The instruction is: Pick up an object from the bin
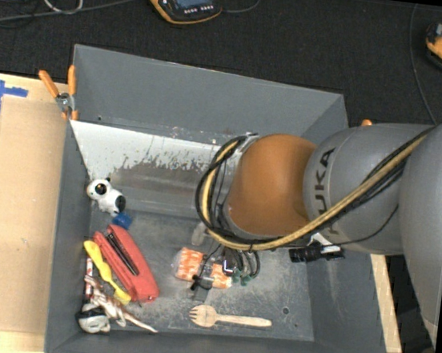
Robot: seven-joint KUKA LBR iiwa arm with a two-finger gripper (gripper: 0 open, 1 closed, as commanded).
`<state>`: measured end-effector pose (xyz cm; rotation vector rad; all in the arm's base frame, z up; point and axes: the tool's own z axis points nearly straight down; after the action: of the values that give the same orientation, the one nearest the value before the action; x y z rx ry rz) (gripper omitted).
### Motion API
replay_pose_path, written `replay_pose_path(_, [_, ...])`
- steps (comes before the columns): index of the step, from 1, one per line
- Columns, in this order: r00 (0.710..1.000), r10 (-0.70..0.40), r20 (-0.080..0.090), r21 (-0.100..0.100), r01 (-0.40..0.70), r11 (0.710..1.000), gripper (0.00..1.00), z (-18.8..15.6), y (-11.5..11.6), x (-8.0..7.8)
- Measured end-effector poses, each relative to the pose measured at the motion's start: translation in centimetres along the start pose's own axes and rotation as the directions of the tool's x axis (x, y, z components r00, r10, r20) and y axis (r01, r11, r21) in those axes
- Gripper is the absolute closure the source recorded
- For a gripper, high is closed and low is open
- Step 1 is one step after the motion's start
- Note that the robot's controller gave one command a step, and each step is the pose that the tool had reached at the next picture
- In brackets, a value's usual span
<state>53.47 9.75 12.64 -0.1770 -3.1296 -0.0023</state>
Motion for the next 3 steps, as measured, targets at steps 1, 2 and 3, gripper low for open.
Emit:
replay_pose_path(1, [0.978,-0.209,-0.001,-0.002,0.209,0.978,0.0,-2.1,-1.2,1.1])
replay_pose_path(2, [0.994,-0.11,0.003,-0.001,0.11,0.994,0.0,0.2,-3.7,0.8])
replay_pose_path(3, [0.994,-0.11,0.003,-0.002,0.11,0.994,0.0,3.2,-4.2,-0.9])
